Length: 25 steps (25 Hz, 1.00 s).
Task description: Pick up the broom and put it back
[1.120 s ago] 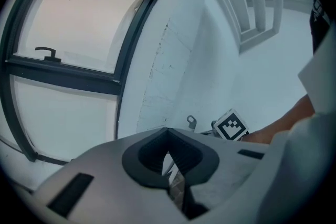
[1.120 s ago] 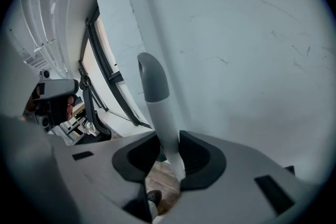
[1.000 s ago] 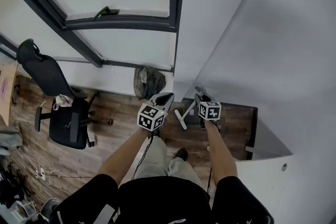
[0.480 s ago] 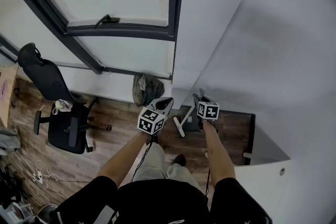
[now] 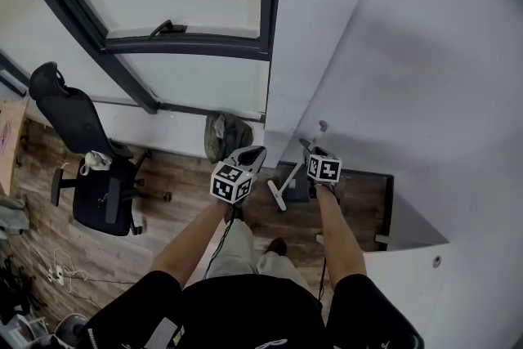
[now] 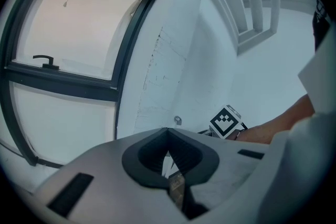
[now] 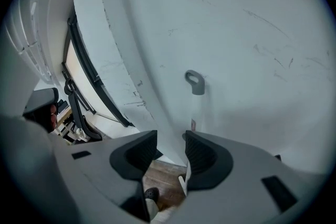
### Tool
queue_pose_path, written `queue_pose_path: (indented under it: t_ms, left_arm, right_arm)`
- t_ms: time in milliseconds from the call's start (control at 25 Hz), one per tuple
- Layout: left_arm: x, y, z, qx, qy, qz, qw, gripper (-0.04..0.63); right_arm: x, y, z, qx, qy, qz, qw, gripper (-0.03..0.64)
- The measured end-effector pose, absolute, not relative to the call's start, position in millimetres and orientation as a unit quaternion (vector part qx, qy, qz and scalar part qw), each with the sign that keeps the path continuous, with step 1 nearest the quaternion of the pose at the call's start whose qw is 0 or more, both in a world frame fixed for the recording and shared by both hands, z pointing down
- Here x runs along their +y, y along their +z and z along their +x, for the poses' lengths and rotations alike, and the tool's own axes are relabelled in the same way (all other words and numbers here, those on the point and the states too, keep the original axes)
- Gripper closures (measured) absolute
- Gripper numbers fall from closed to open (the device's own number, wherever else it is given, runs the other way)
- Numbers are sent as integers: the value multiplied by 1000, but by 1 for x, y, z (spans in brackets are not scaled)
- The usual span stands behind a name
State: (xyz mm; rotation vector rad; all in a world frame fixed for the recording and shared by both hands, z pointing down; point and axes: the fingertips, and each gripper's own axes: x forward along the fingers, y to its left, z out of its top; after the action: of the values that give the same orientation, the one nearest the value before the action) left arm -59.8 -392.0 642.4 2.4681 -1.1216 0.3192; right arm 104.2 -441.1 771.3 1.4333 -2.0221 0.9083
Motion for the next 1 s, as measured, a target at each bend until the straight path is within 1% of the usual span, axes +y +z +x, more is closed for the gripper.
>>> queue_pose_path:
  t_ms: [240,600,800,1000]
  left_arm:
    - [-374,633,-64,-406,110,885,201,578]
    - [-343,611,-62,-421,98,881,190,578]
    - [-319,604,-64,-441,90,870,198,578]
    - [-300,588,-52,-448,84,870,187,578]
  right_arm:
    - [-420,757,105,-746,331,526,238,456]
    - [-385,702,110,-777,289,519,207,460]
    - [-357,667,116,-796,230,516,218,532]
    - [-331,629,127,-812,201,513,192,586]
